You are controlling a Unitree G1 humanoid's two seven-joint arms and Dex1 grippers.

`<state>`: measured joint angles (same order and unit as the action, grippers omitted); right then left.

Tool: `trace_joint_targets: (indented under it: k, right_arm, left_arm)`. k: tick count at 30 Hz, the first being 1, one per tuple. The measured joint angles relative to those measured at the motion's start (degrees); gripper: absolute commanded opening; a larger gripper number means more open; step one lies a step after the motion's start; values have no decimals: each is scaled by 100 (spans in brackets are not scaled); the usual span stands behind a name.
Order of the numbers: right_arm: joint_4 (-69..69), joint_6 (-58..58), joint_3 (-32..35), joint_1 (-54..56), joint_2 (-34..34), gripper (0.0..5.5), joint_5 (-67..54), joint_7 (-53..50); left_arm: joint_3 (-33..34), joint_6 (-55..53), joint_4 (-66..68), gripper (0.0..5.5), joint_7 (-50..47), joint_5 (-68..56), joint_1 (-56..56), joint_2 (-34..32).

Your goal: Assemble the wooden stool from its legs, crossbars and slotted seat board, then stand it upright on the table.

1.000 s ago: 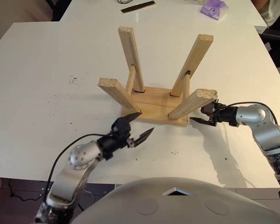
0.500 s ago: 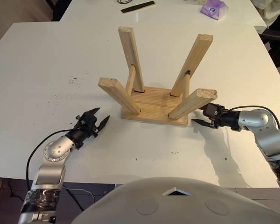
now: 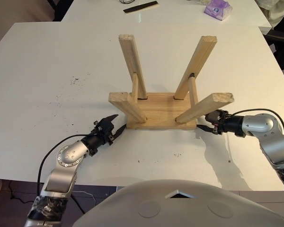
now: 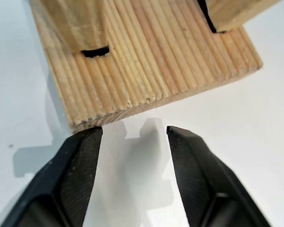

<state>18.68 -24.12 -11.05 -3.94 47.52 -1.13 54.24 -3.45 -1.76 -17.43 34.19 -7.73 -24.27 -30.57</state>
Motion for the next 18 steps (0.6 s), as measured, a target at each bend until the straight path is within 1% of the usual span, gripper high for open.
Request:
trace_joint_targets:
  k: [3,6,8,10,14,18]
  right_arm:
    - [317,-373,239,-147,181,253,-197,178]
    - [931,-527,650,-361,625,253,-554,609]
    - [1226,-596,983,-435,879,253,-807,866]
    - [1490,-739,1334,-422,973,253,-1080,968]
    - [1643,-961,1635,-396,1170,253,-1286,1086]
    - [1784,-947,1736,-357,1335,253,-1377,1252]
  left_arm:
    - [249,-449,-868,268,-73,-498,-283,-27]
    - [585,-737,-1645,268,-75,-1020,-636,-79]
    - [727,-917,-1928,268,-63,-1169,-968,-216]
    - [790,-1112,-2009,268,-40,-1191,-1256,-355]
    - [942,-1342,-2518,268,-46,-1338,-1503,-427]
    - [1315,-1688,-2997,268,-50,-1616,-1542,-598]
